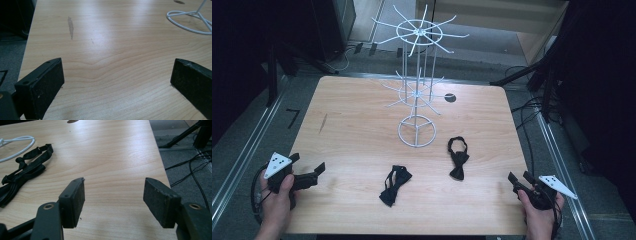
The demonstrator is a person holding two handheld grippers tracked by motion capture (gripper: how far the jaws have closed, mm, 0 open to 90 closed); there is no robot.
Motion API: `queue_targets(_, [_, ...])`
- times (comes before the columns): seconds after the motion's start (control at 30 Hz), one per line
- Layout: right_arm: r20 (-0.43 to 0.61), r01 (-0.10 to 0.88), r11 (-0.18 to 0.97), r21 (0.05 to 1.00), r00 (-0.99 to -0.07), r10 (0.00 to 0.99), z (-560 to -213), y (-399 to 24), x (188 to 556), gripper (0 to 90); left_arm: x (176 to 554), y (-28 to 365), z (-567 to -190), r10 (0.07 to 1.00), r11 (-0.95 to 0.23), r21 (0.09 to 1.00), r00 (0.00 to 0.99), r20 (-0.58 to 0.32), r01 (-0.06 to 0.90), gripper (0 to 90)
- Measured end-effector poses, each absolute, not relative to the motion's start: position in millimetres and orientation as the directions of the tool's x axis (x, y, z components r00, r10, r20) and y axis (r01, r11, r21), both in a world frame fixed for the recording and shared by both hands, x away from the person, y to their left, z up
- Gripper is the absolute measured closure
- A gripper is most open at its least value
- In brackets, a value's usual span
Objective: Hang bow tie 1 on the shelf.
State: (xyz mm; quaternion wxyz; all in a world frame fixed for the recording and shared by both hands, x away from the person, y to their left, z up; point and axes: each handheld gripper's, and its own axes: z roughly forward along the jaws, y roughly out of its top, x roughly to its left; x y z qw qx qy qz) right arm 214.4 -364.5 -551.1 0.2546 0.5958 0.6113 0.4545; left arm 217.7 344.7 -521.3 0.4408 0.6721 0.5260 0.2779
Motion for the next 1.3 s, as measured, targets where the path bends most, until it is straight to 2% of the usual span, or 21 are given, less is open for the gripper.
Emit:
queue_targets(0.2, [0.235,0.491,-0.127,0.862,-0.165,0.958,-549,-362,213,35.0,218,345,-521,0.952,-0.058,0.885,0.293,-0.090,0.462,0.0])
queue_targets(1.07, [0.188,0.465,-0.032,0.885,-0.295,0.937,-532,-312,211,35.6,218,344,-521,0.949,-0.078,0.881,0.306,-0.078,0.467,0.0])
queue_targets(1.3, [0.199,0.466,-0.041,0.884,-0.297,0.934,-531,-308,210,35.9,218,343,-521,0.949,-0.082,0.881,0.307,-0.075,0.466,0.0])
